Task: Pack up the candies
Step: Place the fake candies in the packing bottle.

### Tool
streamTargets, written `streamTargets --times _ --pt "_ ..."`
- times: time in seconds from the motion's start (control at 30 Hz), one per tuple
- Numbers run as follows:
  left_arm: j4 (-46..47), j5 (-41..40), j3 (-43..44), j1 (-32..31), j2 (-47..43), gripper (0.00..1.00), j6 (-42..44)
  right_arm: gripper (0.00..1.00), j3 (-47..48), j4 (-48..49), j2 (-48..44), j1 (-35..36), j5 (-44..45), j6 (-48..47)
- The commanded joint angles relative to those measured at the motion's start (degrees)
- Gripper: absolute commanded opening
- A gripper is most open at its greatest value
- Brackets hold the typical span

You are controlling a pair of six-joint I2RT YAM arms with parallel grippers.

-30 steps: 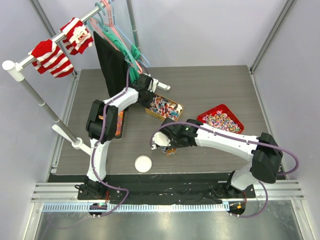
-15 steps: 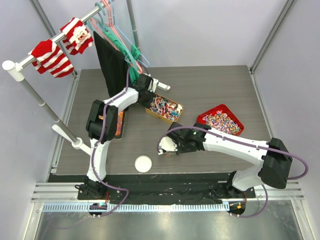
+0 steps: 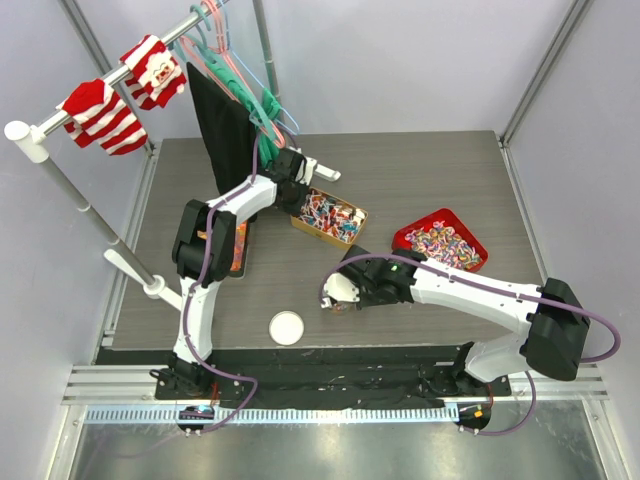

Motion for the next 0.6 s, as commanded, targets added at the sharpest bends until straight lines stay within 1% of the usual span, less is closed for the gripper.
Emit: streamTargets --times 0.0,0.17,0.3,0.37,0.57 --pt "3.0 1.0 0.2 0.5 -3.2 0.00 -0.6 0.01 2.5 3.4 -0.1 0.1 4.3 -0.3" --pt "3.0 1.3 0.1 0.5 -3.5 0.00 -0.6 0.01 7.1 3.9 -0.7 0.1 3.1 -0.4" --pt "3.0 1.1 0.2 0.4 -3.4 0.00 -0.6 0.01 9.5 4.5 1.2 0.0 1.9 0.2" --pt "3.1 1.4 0.2 0.5 -3.4 0.00 -0.8 0.01 9.4 5.3 1.8 0.0 2.0 0.2" --pt "3.3 0.9 -0.5 0.5 -3.6 0.00 -0.4 0.01 5.0 7.8 3.0 0.0 4.3 -0.7"
